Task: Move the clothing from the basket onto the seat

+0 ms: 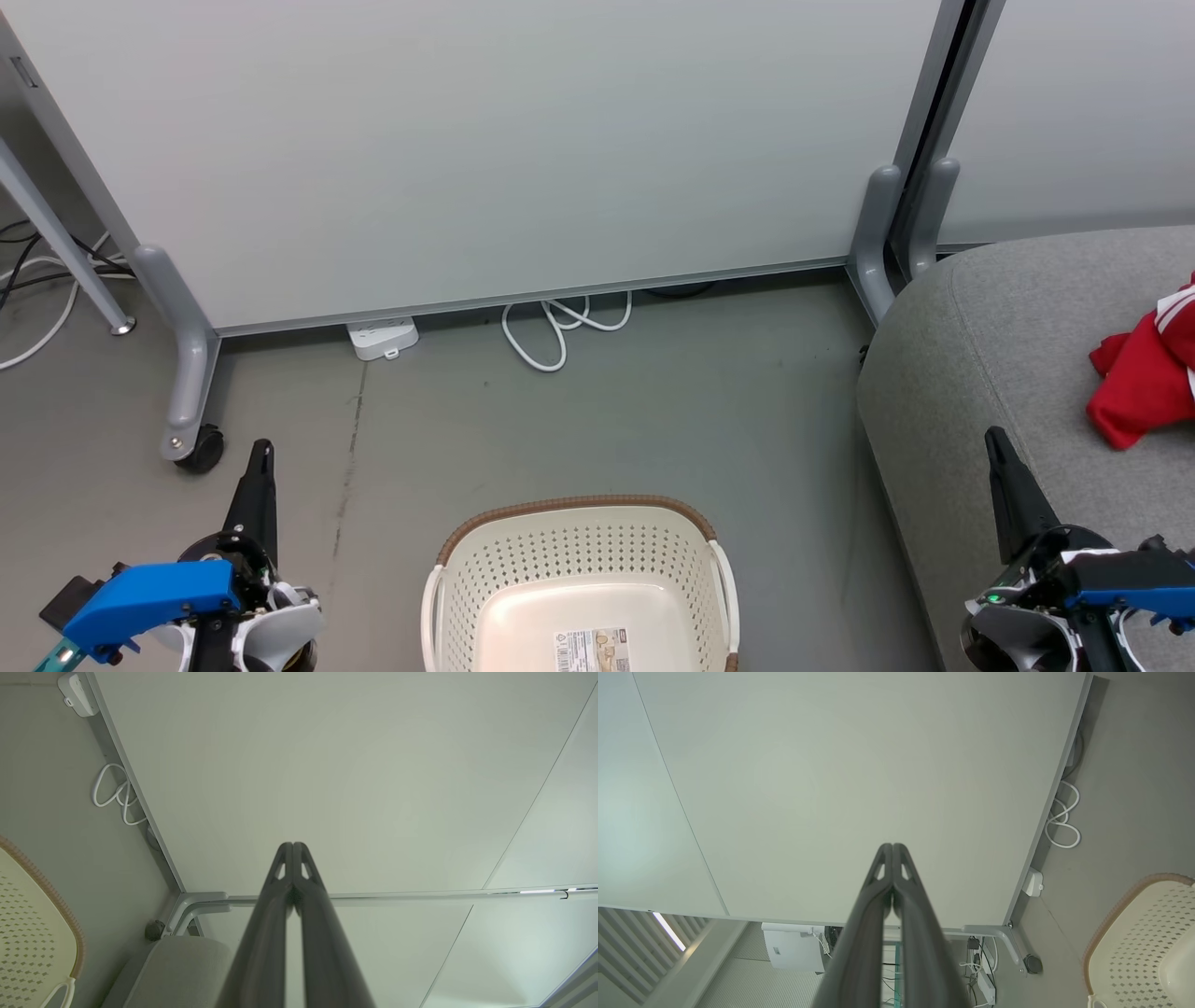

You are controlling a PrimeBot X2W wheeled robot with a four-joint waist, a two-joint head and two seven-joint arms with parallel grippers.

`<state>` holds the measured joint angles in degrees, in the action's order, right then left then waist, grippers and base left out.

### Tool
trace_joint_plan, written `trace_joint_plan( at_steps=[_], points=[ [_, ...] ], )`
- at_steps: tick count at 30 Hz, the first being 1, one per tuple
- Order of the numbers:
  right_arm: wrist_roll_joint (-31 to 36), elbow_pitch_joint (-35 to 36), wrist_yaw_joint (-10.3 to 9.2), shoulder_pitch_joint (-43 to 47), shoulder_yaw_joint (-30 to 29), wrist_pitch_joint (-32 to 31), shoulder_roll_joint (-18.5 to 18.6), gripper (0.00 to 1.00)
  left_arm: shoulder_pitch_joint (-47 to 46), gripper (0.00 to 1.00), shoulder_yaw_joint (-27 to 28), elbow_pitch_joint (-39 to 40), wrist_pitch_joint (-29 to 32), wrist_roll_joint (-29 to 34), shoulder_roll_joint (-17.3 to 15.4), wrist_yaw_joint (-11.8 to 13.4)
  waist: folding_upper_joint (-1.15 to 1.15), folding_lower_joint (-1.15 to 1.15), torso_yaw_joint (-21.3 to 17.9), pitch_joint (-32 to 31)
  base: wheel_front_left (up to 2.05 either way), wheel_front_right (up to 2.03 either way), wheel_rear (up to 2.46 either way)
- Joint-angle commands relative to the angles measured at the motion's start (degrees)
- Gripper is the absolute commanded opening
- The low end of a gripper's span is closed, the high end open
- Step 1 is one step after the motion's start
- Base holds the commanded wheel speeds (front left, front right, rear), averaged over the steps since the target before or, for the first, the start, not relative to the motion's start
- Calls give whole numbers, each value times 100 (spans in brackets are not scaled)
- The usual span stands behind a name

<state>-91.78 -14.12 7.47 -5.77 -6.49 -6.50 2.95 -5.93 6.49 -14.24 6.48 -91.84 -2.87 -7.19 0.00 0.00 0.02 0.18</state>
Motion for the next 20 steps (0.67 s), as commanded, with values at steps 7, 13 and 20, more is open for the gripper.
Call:
trace_joint_plan(
  at_steps=[7,13,20],
  points=[
    [-69,15,3,-83,-13,-25,-13,0,-55,0,19,30,28,-63,-1,-56,0,0,-2,-1,0,0,0],
    [-69,14,4,-83,-12,-24,-13,0,-54,0,19,30,28,-64,-1,-56,0,0,-2,-1,0,0,0],
    [-69,14,3,-83,-12,-24,-13,0,-54,0,19,31,28,-64,-1,-56,0,0,-2,-1,0,0,0]
  ],
)
